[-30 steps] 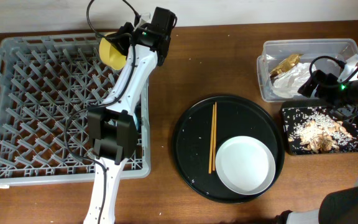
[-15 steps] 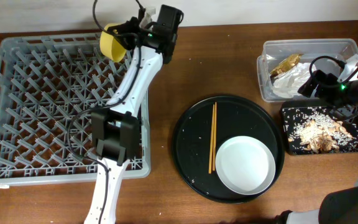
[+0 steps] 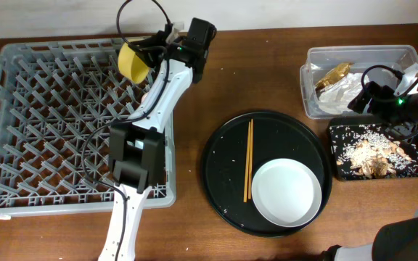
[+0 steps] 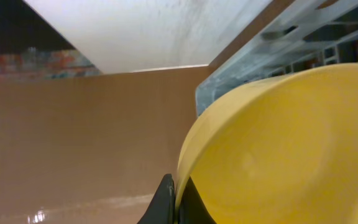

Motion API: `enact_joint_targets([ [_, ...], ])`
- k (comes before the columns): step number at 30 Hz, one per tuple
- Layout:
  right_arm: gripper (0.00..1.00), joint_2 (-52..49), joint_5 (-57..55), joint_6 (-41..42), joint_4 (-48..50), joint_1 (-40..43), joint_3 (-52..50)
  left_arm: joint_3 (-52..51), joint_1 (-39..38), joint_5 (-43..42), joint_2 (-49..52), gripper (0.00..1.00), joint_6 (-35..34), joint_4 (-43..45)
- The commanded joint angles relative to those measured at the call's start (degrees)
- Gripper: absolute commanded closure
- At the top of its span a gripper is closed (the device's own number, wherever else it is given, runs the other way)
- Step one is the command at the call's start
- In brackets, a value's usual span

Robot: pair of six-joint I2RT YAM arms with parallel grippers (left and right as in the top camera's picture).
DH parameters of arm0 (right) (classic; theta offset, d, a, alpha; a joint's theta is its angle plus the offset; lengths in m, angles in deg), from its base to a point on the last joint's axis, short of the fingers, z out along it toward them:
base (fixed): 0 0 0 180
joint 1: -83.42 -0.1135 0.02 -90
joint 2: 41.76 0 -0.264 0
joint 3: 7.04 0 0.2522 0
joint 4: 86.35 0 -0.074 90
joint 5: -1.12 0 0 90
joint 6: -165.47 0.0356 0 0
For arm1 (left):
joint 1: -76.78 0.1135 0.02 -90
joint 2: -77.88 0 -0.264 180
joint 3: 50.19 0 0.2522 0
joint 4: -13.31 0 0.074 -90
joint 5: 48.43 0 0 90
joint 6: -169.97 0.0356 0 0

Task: Sort waste into correct bins and load items into the dishwasher rack

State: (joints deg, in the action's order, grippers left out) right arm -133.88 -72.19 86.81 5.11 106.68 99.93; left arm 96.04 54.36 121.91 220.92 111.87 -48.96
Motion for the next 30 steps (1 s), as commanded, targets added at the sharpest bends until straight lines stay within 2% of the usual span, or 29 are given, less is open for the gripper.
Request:
enact_joint_targets([
  [1, 0.01, -0.2, -0.7, -0.6, 0.0, 0.0, 0.0, -1.2, 1.7, 0.5, 0.4, 1.0, 1.4, 2.1],
  [9, 0.01, -0.2, -0.7, -0.6, 0.1, 0.0, 0.0, -1.2, -1.5, -1.7, 0.4, 1.0, 1.4, 2.6],
  [10, 0.01, -0.2, -0.7, -0.6, 0.2, 0.0, 0.0, -1.2, -2.1, -1.7, 0.4, 0.96, 1.4, 2.6],
  [11, 0.01, -0.2, -0.7, -0.6, 0.2, 0.0, 0.0, -1.2, -2.5, -2.0, 0.4, 0.79, 1.4, 2.6],
  [12, 0.01, -0.2, -0.7, -0.6, 0.2, 0.0, 0.0, -1.2, -2.6, -2.8, 0.4, 0.57, 1.4, 2.6],
  [13, 0.01, -0.2, -0.7, -0.6, 0.2, 0.0, 0.0, -1.2, -2.6, -4.9, 0.4, 0.21, 1.4, 2.6],
  [15, 0.01, -0.2, -0.7, -0.6, 0.2, 0.0, 0.0, -1.2, -2.6, -8.2, 0.4, 0.01, 1.4, 2.6],
  [17, 0.01, -0.2, -0.7, -0.6, 0.2, 0.0, 0.0, -1.2, -2.6, -9.0, 0.4, 0.01, 1.3, 2.6],
  [23, 0.01, -0.2, 1.2, -0.6, 0.0, 0.0, 0.0, -0.3, -3.3, -9.5, -1.0, 0.01, -4.9, 2.6],
  [26, 0.01, -0.2, 1.3, -0.6, 0.0, 0.0, 0.0, -0.2, -4.7, -20.2, -3.8, 0.01, -6.1, 2.5],
  [28, 0.01, -0.2, 1.4, -0.6, 0.0, 0.0, 0.0, -0.2, -6.2, -26.9, -4.6, 0.0, -10.1, 1.1],
  [29, 0.01, -0.2, 1.9, -0.6, 0.0, 0.0, 0.0, -0.2, -7.5, -35.6, -4.9, 0.01, -12.4, -1.5],
  [30, 0.01, -0.2, 2.1, -0.6, 0.0, 0.0, 0.0, -0.2, -7.9, -40.4, -5.0, 0.01, -14.3, -2.5],
])
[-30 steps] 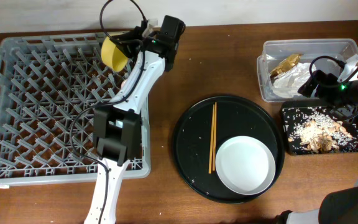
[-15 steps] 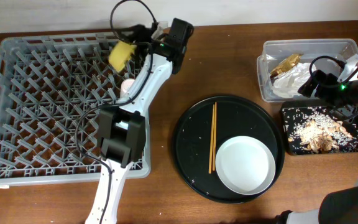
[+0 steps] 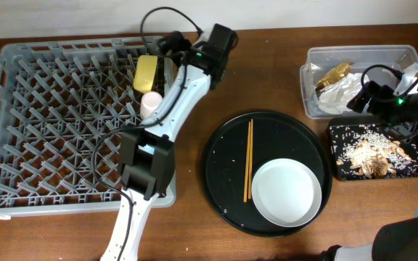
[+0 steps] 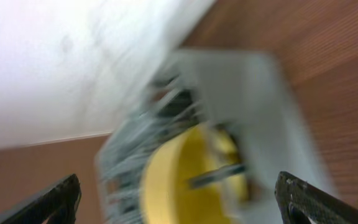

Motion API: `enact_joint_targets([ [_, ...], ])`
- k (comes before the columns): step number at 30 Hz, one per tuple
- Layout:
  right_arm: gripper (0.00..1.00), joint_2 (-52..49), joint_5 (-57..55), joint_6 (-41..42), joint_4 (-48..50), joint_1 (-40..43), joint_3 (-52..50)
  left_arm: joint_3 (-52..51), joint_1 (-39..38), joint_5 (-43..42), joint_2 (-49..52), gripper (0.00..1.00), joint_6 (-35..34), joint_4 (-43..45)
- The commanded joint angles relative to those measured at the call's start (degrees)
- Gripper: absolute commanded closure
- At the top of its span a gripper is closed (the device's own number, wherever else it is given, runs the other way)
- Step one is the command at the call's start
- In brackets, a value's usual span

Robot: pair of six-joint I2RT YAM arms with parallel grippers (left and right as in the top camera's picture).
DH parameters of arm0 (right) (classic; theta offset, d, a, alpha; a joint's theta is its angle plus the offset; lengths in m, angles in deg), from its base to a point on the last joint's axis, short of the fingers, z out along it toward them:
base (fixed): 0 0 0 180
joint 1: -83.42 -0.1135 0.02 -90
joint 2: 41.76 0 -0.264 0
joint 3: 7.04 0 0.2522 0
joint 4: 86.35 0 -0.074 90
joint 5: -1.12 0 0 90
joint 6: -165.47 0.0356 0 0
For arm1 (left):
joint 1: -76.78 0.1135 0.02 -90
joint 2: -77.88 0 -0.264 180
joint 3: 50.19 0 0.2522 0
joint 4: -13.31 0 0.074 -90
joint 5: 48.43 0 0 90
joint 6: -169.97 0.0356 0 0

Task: Sort waste into correct bins and load items into the dishwasher rack

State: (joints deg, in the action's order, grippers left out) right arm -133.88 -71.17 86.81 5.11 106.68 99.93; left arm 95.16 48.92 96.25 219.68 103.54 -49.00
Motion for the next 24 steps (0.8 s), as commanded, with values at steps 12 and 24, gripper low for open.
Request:
enact_joint_targets([
  [12, 0.02, -0.2, 1.1, -0.6, 0.2, 0.0, 0.0, 4.1, -5.6, -79.3, -16.8, 0.11, -15.2, -31.8],
  [24, 0.02, -0.2, 1.1, -0.6, 0.2, 0.0, 0.0, -26.0, -18.6, -69.9, -16.8, 0.32, -15.4, -13.0],
])
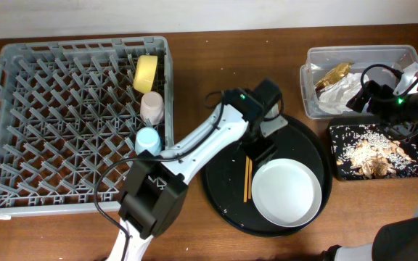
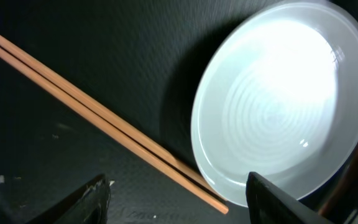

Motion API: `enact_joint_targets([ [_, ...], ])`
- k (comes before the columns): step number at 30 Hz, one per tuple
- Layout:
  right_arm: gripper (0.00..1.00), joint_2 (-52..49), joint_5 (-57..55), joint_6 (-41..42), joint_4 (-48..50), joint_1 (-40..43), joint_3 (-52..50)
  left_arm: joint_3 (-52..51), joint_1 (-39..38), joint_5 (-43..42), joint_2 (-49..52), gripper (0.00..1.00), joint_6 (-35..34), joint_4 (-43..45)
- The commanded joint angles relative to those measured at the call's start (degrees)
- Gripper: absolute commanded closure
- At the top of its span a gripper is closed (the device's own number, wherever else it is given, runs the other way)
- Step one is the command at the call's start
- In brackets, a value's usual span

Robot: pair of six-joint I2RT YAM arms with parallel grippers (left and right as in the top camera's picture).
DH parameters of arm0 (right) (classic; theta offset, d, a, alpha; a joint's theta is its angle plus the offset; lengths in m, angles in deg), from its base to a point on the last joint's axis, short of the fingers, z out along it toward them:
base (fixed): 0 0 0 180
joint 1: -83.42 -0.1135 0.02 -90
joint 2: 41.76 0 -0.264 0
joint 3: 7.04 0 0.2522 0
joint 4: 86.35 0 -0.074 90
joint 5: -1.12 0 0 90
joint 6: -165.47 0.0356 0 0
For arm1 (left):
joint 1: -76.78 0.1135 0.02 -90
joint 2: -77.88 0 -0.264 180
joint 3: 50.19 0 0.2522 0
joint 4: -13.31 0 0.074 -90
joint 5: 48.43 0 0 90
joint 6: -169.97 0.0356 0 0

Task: Sort waste into correct bins and load items into the dishwasher rack
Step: 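Reach the left gripper to the white plate and grasp its rim, then lift the white plate and stand it upright in the rack's back row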

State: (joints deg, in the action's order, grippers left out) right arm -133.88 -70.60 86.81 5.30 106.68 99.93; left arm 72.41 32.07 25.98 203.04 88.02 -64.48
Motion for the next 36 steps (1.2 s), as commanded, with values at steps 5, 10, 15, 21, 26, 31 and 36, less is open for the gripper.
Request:
enact_joint_targets([
  [5, 0.01, -0.2, 0.5, -0.6, 0.0, 0.0, 0.0, -11.5, -4.4, 0.5, 0.0, 0.52, 0.1, 11.5],
  [10, 0.02, -0.2, 0.5, -0.6, -0.1, 0.0, 0.0, -11.7, -4.4, 1.7, 2.0, 0.69, -1.3, 12.9],
  [15, 0.01, -0.2, 0.5, -0.6, -0.3, 0.0, 0.0, -11.7, -4.4, 1.9, 4.0, 0.8, -2.5, 13.9],
  [21, 0.02, -0.2, 0.5, -0.6, -0.2, 0.0, 0.0, -11.5, -4.4, 1.9, 4.3, 0.94, -2.9, 14.0],
  [26, 0.02, -0.2, 0.5, -0.6, -0.2, 0.0, 0.0, -9.4, -4.3, 1.9, 4.3, 0.99, -2.9, 12.3],
  [31, 0.01, -0.2, 0.5, -0.6, -0.1, 0.0, 0.0, 3.7, -2.6, 1.9, 4.1, 0.99, -2.9, 2.5],
  [36, 0.02, -0.2, 0.5, -0.6, 0.0, 0.0, 0.0, 29.2, 8.6, 9.3, 4.1, 1.0, -2.9, -11.8],
])
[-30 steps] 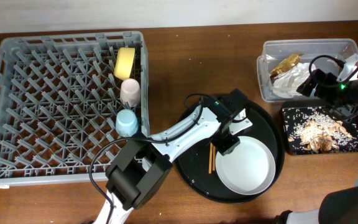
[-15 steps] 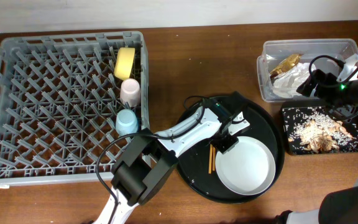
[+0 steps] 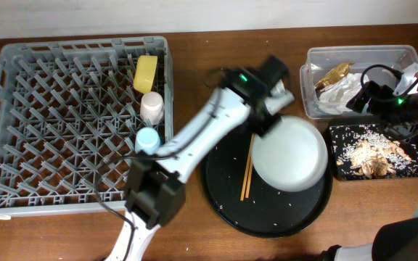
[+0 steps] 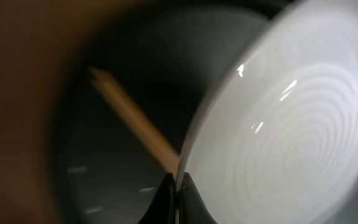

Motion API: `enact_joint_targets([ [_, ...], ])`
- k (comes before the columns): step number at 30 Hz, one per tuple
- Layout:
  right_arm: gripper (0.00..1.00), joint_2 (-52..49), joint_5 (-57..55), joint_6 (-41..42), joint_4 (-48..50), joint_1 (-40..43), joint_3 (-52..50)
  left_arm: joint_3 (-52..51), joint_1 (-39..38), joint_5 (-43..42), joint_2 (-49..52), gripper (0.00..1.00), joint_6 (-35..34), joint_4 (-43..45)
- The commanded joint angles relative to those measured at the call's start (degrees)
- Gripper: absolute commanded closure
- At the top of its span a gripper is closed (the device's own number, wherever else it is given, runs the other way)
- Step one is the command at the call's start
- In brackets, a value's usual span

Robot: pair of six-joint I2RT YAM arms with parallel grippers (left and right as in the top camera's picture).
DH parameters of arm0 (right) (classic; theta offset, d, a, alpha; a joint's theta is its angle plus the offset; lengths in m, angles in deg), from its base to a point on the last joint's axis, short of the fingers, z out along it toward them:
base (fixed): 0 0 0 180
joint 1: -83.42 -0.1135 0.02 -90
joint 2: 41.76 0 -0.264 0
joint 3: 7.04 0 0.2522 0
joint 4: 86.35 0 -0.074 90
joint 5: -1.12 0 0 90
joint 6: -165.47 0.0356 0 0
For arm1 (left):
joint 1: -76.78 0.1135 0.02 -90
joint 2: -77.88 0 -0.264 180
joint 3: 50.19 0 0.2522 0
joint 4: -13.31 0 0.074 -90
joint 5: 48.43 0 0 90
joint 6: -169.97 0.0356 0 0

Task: Sort waste into correct bins and load items into the dishwasher rack
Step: 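Lift the white plate and stand it upright in the rack's back row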

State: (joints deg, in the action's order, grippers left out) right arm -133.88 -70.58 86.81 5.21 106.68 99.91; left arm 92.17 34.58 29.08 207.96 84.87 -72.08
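A white plate [image 3: 292, 154] is tilted over the round black tray [image 3: 227, 196]. My left gripper [image 3: 265, 114] is shut on the plate's far left rim. In the left wrist view the plate [image 4: 291, 124] fills the right side, with its edge pinched at my left gripper [image 4: 178, 186]. A pair of wooden chopsticks [image 3: 247, 170] lies on the tray, partly under the plate. The grey dishwasher rack [image 3: 56, 145] holds a yellow bowl [image 3: 145, 72], a pink cup [image 3: 151, 107] and a blue cup [image 3: 147, 138]. My right gripper [image 3: 372, 96] hovers by the bins; its jaws are unclear.
A clear bin [image 3: 318, 101] with wrappers stands at the back right. In front of it is a black bin [image 3: 339, 168] with food scraps. Cables run over the right edge of the table.
My left gripper was open over the tray beside the flat plate. Now it is shut on the plate's rim, and the plate is tilted and sits farther back on the tray.
My left gripper first held the yellow bowl over the rack's far right corner. Then the bowl stood in the rack and the gripper was open. Then it was open over the black tray, and now it grips the white plate. The right arm stayed still.
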Motion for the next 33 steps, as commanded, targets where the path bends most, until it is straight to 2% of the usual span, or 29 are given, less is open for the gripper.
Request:
enact_joint_targets([
  [1, 0.02, -0.2, 0.5, -0.6, 0.1, 0.0, 0.0, 14.9, 9.8, 10.7, -0.8, 0.99, 0.2, -7.5],
  [3, 0.02, -0.2, 0.5, -0.6, 0.1, 0.0, 0.0, 22.1, 15.2, 17.4, -0.8, 1.0, 0.2, -11.4],
  [6, 0.02, -0.2, 0.5, -0.6, 0.2, 0.0, 0.0, 32.5, 25.2, 34.9, -0.8, 0.99, -1.2, -17.7],
  [9, 0.02, -0.2, 0.5, -0.6, 0.3, 0.0, 0.0, 34.9, 32.8, 43.8, -0.8, 1.0, -1.9, -18.2],
  [13, 0.02, -0.2, -1.0, -0.6, 0.3, 0.0, 0.0, 34.5, 39.6, 55.0, 0.9, 1.0, -1.9, -14.5],
  [17, 0.01, -0.2, -1.0, -0.6, 0.8, 0.0, 0.0, 31.0, 41.2, 55.9, 1.4, 0.99, -1.9, -8.7],
  [22, 0.01, -0.2, -1.0, -0.6, 0.8, 0.0, 0.0, 21.3, 41.2, 55.9, 1.4, 0.99, -1.9, -2.8],
  [30, 0.02, -0.2, -1.0, -0.6, 0.7, 0.0, 0.0, 19.2, 39.1, 56.1, 3.2, 1.0, -1.9, -1.3],
  [33, 0.01, -0.2, -1.0, -0.6, 0.7, 0.0, 0.0, 19.2, 37.5, 59.3, 4.8, 1.0, -1.9, -1.2],
])
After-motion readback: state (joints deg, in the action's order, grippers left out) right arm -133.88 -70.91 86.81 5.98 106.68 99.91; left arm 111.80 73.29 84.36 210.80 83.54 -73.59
